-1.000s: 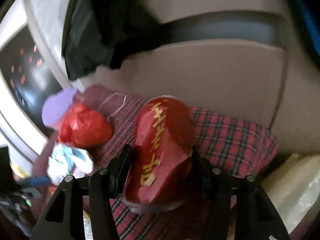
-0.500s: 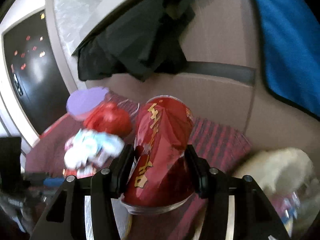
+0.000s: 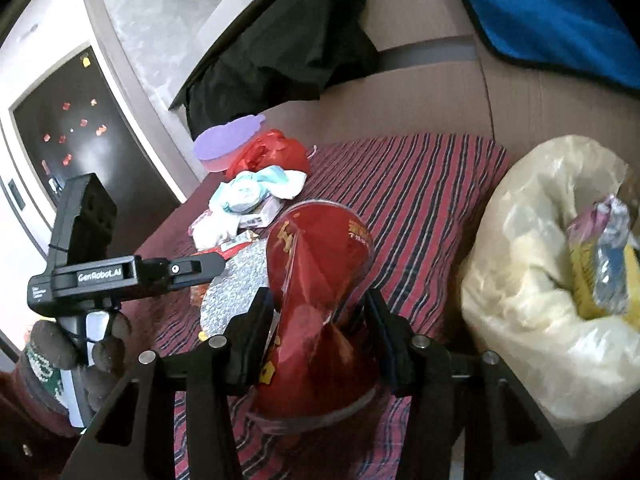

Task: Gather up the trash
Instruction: 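Grasp the silver glitter pad by its yellow rim with the left tool while the right tool holds the can, then carry the silver pad and red can in both tools over the trash bag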

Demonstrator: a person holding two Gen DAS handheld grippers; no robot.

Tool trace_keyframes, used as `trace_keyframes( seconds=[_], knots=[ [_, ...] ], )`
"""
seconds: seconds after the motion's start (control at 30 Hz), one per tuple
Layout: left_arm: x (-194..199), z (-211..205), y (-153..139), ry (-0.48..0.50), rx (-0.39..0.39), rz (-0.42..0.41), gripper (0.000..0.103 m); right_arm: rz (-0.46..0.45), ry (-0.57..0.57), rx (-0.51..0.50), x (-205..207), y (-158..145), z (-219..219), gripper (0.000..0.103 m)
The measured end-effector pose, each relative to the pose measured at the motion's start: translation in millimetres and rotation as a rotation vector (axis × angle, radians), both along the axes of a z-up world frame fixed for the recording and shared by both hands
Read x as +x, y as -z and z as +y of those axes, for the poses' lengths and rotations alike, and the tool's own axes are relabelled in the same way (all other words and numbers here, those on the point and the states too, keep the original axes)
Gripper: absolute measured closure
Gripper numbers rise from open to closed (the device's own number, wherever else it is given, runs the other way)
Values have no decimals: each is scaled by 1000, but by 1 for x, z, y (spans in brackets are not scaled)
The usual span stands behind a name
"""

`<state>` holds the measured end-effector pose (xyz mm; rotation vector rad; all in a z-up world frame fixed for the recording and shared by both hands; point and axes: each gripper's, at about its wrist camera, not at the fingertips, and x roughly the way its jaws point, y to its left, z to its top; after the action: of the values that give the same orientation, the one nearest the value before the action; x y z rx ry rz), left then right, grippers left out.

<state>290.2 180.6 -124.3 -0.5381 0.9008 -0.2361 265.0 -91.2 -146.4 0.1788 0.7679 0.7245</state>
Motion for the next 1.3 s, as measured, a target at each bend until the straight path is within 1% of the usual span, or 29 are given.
trace_keyframes(
  seconds=[0.1, 0.2, 0.23, 0.3, 0.4, 0.47, 0.53, 0.6, 0.63, 0.67, 0.7, 0.8, 0.83, 0.9, 0.97, 1.07, 1.17, 1.23, 1.3],
  knots=[
    [0, 6, 8, 4, -47, 38, 59, -1, -8, -2, 0, -1, 4, 59],
    [1, 4, 7, 12, -57, 51, 59, -6, -2, -7, 2, -1, 6, 59],
    [0, 5, 5, 16, -72, 51, 59, -6, 0, -7, 2, -1, 6, 59],
    [-1, 4, -3, 28, -105, 25, 59, -8, 4, -11, 3, -2, 7, 59],
    [-5, 5, -17, 59, -133, -35, 59, -11, 6, -12, 4, -2, 8, 59],
    [-6, 4, -21, 79, -143, -55, 59, -14, 5, -15, 4, -3, 10, 59],
    [-1, 0, -19, 99, -164, -40, 64, -15, 6, -14, 4, -3, 11, 59],
    [5, -6, -11, 131, -209, 2, 66, -12, 4, -9, 5, -3, 12, 59],
    [6, -8, -6, 127, -218, 18, 69, -9, 3, -6, 6, -2, 14, 59],
    [8, -9, -4, 111, -207, 19, 82, -7, 2, -5, 6, -2, 14, 59],
    [8, -10, -4, 92, -189, 13, 89, -8, 4, -7, 6, -3, 14, 59],
    [7, -11, -7, 71, -150, -18, 89, -13, 6, -14, 7, -4, 14, 59],
    [6, -11, -10, 64, -121, -33, 89, -16, 4, -17, 7, -4, 15, 59],
    [0, -12, -20, 56, -54, -78, 89, -29, -3, -25, 7, -6, 17, 59],
    [-6, -14, -32, 44, 30, -137, 90, -46, -6, -24, 6, -9, 20, 59],
    [-16, -23, -50, 22, 185, -216, 90, -69, -7, -26, 6, -15, 24, 59],
    [-21, -29, -60, -4, 277, -263, 90, -105, -5, -36, 5, -25, 28, 60],
    [-25, -32, -67, -23, 312, -293, 90, -138, 3, -45, 5, -36, 29, 60],
    [-29, -33, -80, -48, 340, -335, 90, -168, 17, -46, 5, -48, 26, 60]
  ],
)
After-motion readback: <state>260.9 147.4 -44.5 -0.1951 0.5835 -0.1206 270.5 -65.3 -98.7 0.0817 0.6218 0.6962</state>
